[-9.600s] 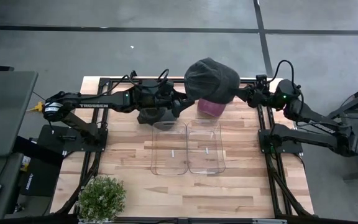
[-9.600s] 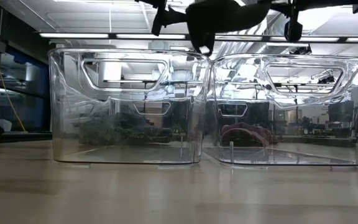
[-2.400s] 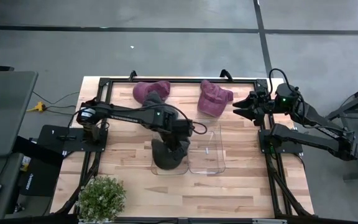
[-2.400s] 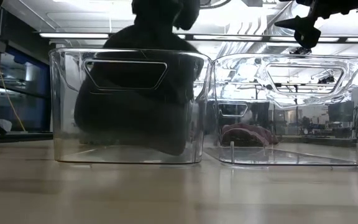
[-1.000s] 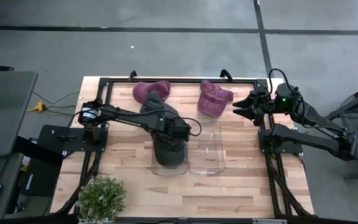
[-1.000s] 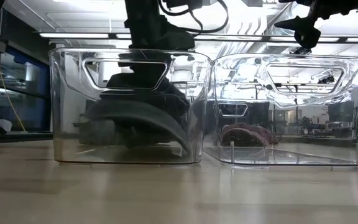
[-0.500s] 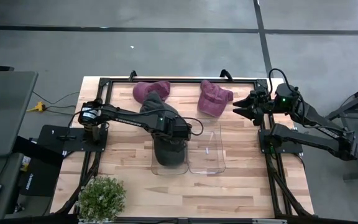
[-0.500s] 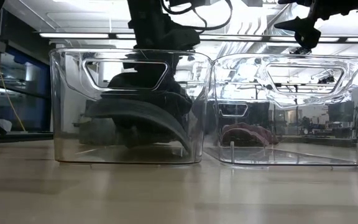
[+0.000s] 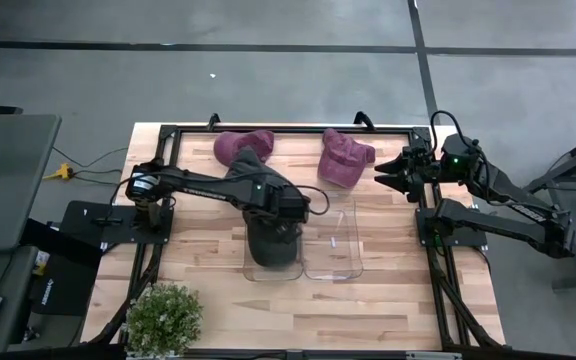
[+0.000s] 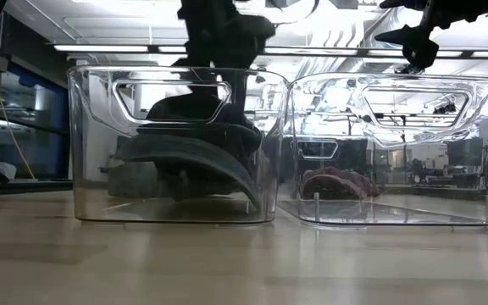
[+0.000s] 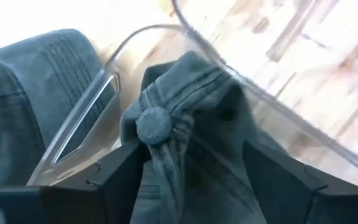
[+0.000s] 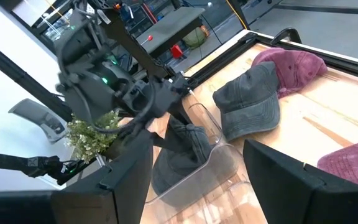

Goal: Pick & Place hat
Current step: Put the right black cap into the left transparent bin, then put the right red cap into the right transparent bin

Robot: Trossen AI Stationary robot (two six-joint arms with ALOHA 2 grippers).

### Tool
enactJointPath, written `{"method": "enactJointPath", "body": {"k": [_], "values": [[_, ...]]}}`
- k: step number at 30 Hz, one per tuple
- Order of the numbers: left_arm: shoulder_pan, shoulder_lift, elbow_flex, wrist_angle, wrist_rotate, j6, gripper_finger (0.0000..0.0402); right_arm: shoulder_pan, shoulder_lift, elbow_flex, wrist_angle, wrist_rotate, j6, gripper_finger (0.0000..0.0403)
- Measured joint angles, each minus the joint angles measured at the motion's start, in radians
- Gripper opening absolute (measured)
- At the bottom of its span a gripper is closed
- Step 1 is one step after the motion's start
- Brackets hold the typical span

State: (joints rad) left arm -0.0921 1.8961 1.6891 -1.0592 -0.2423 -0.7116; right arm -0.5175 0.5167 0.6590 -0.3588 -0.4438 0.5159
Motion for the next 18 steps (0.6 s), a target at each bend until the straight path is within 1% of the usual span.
{"method": "enactJointPath", "body": {"k": [3, 9, 13, 18], "values": [[0.0, 0.0, 0.041, -0.039, 0.0, 0.0, 0.0276, 0.0, 0.0, 0.0, 0.0, 0.0, 0.0, 0.0245], [0.0, 0.0, 0.141, -0.125, 0.001, -0.027, 0.0278, 0.0, 0.0, 0.0, 0.0, 0.0, 0.0, 0.0245], [0.0, 0.0, 0.215, -0.13, -0.002, -0.051, 0.0278, 0.0, 0.0, 0.0, 0.0, 0.0, 0.0, 0.0245], [0.0, -0.001, 0.294, -0.13, -0.05, -0.076, 0.0278, 0.0, 0.0, 0.0, 0.0, 0.0, 0.0, 0.0245]]}}
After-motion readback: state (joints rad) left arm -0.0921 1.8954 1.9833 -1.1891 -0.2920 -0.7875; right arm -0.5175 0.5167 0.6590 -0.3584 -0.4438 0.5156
